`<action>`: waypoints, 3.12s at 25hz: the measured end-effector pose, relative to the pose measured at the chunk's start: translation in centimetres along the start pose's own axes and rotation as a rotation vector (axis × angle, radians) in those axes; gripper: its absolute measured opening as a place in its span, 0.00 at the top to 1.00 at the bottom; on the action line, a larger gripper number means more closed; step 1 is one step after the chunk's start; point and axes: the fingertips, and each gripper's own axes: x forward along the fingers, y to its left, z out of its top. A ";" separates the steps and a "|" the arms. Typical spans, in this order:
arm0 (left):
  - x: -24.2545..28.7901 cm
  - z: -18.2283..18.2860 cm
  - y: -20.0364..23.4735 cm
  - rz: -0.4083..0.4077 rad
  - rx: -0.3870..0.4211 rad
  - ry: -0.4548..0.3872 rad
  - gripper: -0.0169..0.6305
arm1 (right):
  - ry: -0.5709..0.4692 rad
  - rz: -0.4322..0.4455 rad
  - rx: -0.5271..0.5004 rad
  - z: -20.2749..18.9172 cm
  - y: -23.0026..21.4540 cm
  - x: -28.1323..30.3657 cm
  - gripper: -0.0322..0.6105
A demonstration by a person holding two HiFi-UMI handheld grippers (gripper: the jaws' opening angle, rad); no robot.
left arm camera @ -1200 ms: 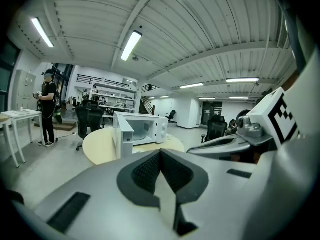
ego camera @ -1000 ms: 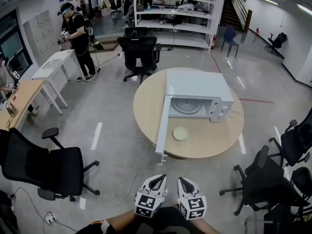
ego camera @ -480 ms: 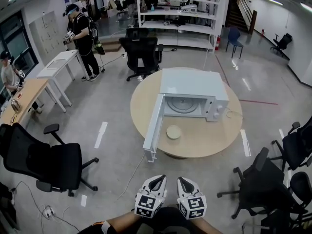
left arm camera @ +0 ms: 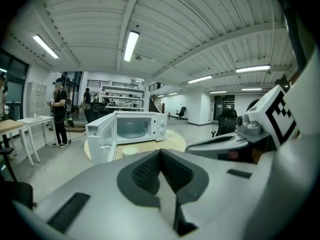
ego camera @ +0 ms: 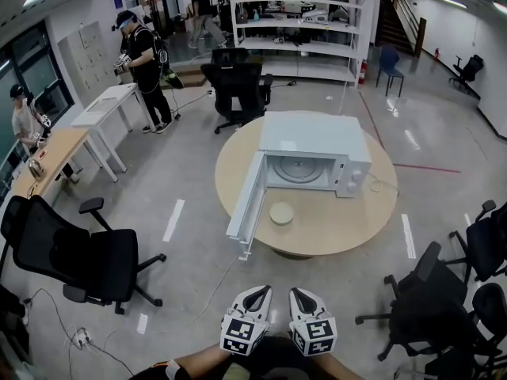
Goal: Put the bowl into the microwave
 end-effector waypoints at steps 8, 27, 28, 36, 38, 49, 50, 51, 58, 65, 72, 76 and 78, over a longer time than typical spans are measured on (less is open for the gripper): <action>1.4 0.2 0.7 0.019 -0.008 0.012 0.90 | 0.001 0.011 0.002 0.2 -0.9 1.0 0.93; 9.0 5.5 3.2 -0.126 -0.009 -0.013 0.90 | 0.031 -0.124 -0.024 5.1 -6.2 5.1 0.93; 9.3 5.6 3.3 -0.133 -0.011 -0.014 0.90 | 0.035 -0.132 -0.029 5.2 -6.4 5.2 0.93; 10.6 5.6 4.6 -0.172 -0.026 -0.006 0.90 | 0.063 -0.161 -0.033 5.7 -6.8 7.1 0.93; 10.8 5.5 5.2 -0.174 -0.035 -0.004 0.90 | 0.072 -0.165 -0.034 5.7 -6.7 7.6 0.93; 11.2 4.7 8.1 -0.211 -0.090 -0.010 0.90 | 0.133 -0.203 -0.057 5.6 -5.5 10.2 0.93; 11.2 4.6 8.4 -0.216 -0.096 -0.011 0.90 | 0.139 -0.207 -0.061 5.6 -5.4 10.5 0.93; 11.3 4.5 8.7 -0.220 -0.102 -0.012 0.90 | 0.144 -0.211 -0.066 5.6 -5.2 10.7 0.93; 11.7 3.7 10.0 -0.230 -0.105 -0.015 0.90 | 0.155 -0.221 -0.056 5.0 -4.7 12.0 0.93; 12.2 3.9 10.7 -0.163 -0.100 -0.018 0.90 | 0.138 -0.167 -0.051 5.2 -5.7 13.0 0.93; 13.2 5.2 10.0 -0.048 -0.092 -0.018 0.90 | 0.112 -0.071 -0.060 6.4 -7.9 13.4 0.93; 13.8 5.6 8.5 0.006 -0.076 -0.014 0.90 | 0.098 -0.015 -0.061 6.7 -9.3 12.8 0.93; 14.1 5.6 7.7 0.035 -0.077 -0.009 0.90 | 0.090 0.008 -0.058 6.7 -10.2 12.3 0.93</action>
